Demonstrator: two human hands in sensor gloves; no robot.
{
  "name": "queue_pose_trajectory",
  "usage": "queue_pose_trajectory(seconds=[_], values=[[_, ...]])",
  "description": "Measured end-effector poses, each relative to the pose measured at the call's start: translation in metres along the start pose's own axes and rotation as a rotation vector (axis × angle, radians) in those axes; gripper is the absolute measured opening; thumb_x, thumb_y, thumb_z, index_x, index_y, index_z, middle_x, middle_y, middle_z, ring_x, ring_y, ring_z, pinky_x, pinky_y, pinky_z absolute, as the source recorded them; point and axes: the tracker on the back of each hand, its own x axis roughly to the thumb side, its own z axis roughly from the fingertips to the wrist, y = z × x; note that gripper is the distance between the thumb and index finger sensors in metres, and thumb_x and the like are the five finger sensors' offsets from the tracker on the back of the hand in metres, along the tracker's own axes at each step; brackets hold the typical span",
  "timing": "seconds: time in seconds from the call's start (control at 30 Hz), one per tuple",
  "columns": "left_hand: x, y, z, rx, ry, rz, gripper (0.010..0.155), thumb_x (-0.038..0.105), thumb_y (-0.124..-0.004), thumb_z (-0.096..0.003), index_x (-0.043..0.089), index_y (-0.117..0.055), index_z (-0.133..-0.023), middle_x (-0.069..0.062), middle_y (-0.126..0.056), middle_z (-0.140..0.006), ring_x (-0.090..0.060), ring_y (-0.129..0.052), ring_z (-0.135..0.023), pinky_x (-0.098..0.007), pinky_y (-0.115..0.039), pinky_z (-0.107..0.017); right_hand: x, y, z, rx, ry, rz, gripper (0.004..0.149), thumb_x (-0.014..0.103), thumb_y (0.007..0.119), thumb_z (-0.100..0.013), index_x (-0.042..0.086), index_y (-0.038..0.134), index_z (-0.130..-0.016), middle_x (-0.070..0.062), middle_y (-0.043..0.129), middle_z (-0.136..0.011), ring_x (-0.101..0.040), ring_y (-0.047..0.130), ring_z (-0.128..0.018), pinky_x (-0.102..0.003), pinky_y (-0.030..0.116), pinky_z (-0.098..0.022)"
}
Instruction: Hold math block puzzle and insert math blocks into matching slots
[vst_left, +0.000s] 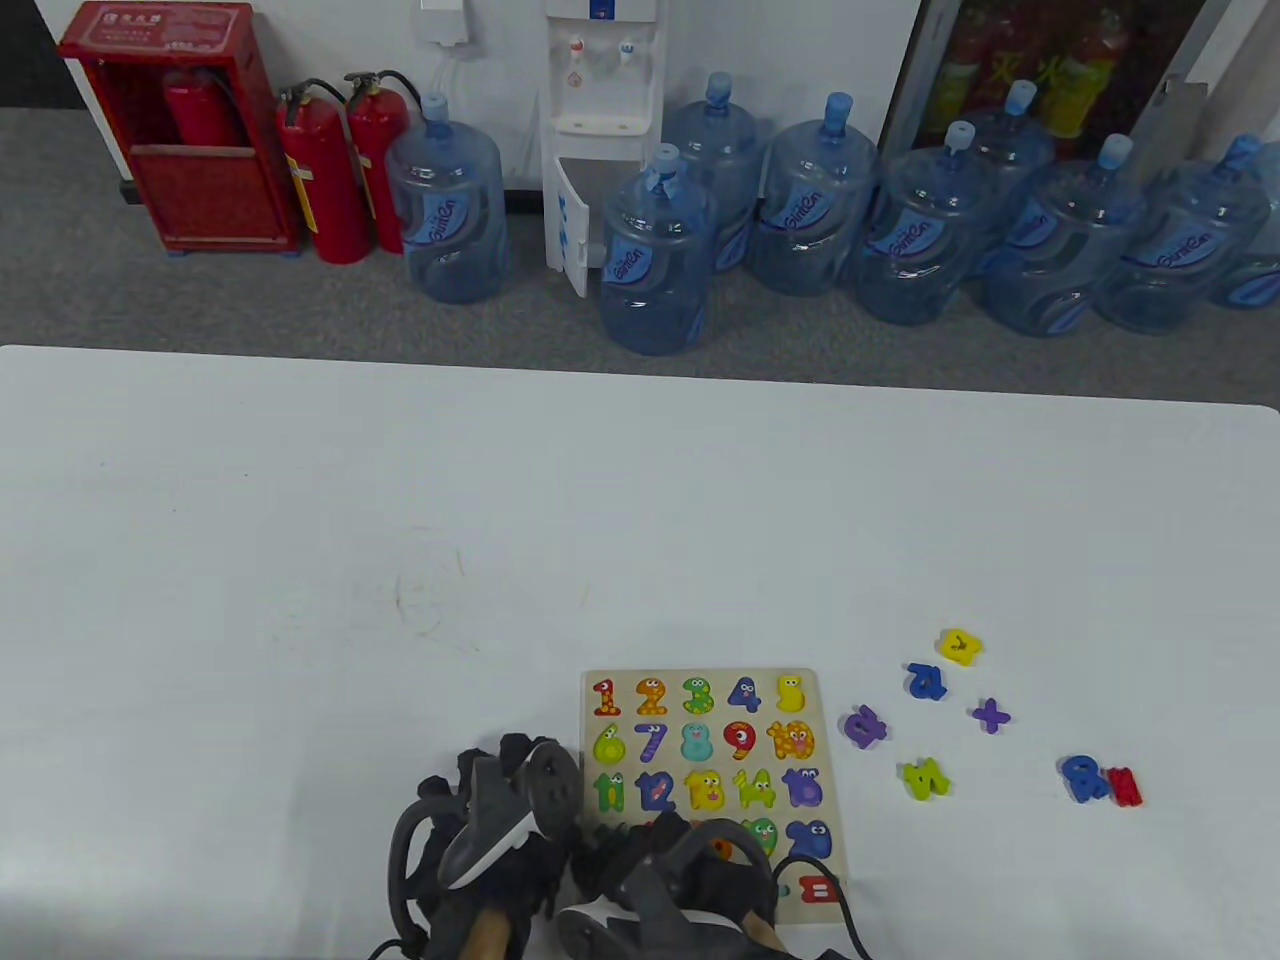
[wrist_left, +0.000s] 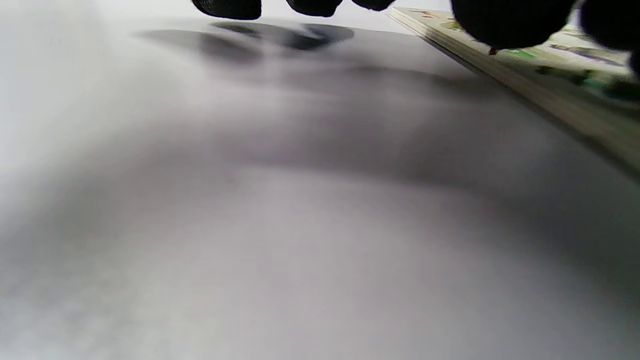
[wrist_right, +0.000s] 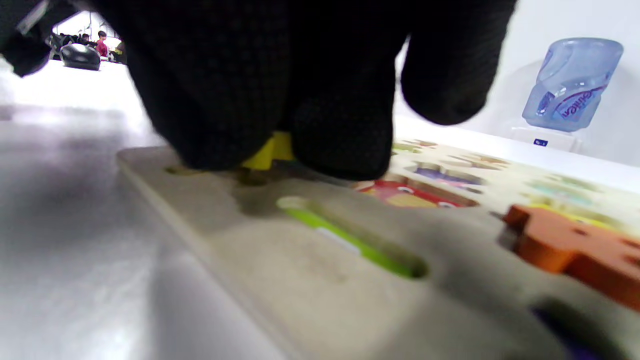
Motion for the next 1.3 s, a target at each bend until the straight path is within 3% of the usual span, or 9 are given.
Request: queue_pose_trajectory(seconds=[0.13, 0.53, 0.8, 1.0, 1.13, 1.3], values=[[0.0, 0.0, 0.0, 0.002, -0.003, -0.007, 0.078, 0.055, -0.07, -0.0382, 0.032, -0.039, -0.106, 0.003, -0.034, -0.114, -0.044, -0.041, -0.109, -0.074, -0.043, -0.072, 0.003, 0.003, 0.0, -0.027, 0.008, 0.046, 0.057, 0.025, 0.093, -0.021, 0.036, 0.082, -0.075, 0.011, 0.092, -0.076, -0.009, 0.1, -0.062, -0.039, 0.079, -0.058], [0.001, 0.0, 0.001, -0.013, -0.009, -0.003, 0.078, 0.055, -0.069, -0.0384, 0.032, -0.038, -0.106, 0.003, -0.033, -0.114, -0.044, -0.04, -0.109, -0.074, -0.043, -0.072, 0.008, 0.001, 0.001, -0.025, -0.012, 0.059, 0.058, 0.024, 0.093, -0.022, 0.038, 0.08, -0.076, 0.014, 0.09, -0.078, -0.009, 0.099, -0.064, -0.039, 0.079, -0.059], [0.001, 0.0, 0.001, -0.011, -0.015, 0.009, 0.079, 0.056, -0.069, -0.0379, 0.032, -0.038, -0.106, 0.003, -0.033, -0.114, -0.044, -0.041, -0.109, -0.074, -0.043, -0.072, -0.014, -0.007, 0.007, -0.018, 0.019, -0.034, 0.057, 0.027, 0.093, -0.021, 0.038, 0.083, -0.075, 0.011, 0.09, -0.079, -0.011, 0.099, -0.065, -0.04, 0.079, -0.058], [0.002, 0.0, 0.002, -0.022, -0.034, 0.018, 0.086, 0.062, -0.068, -0.0348, 0.032, -0.032, -0.107, 0.004, -0.029, -0.114, -0.045, -0.039, -0.109, -0.074, -0.042, -0.072, -0.07, -0.01, 0.026, -0.075, 0.221, 0.013, 0.057, 0.029, 0.092, -0.022, 0.035, 0.082, -0.078, 0.008, 0.089, -0.081, -0.014, 0.098, -0.066, -0.042, 0.078, -0.058], [0.003, 0.0, 0.002, -0.024, -0.049, 0.027, 0.09, 0.066, -0.067, -0.0331, 0.032, -0.028, -0.107, 0.004, -0.025, -0.114, -0.045, -0.037, -0.11, -0.074, -0.041, -0.072, -0.119, -0.006, 0.042, -0.019, 0.438, 0.083, 0.064, 0.034, 0.09, -0.023, 0.033, 0.074, -0.085, 0.006, 0.081, -0.09, -0.02, 0.091, -0.075, -0.042, 0.077, -0.056], [0.008, -0.002, 0.003, -0.036, -0.079, 0.044, 0.09, 0.066, -0.066, -0.0335, 0.032, -0.026, -0.107, 0.003, -0.024, -0.114, -0.045, -0.036, -0.11, -0.074, -0.041, -0.072, -0.18, 0.003, 0.074, 0.038, 0.687, 0.013, 0.058, 0.023, 0.073, -0.035, 0.032, 0.066, -0.091, 0.002, 0.067, -0.1, -0.029, 0.077, -0.087, -0.044, 0.072, -0.057]])
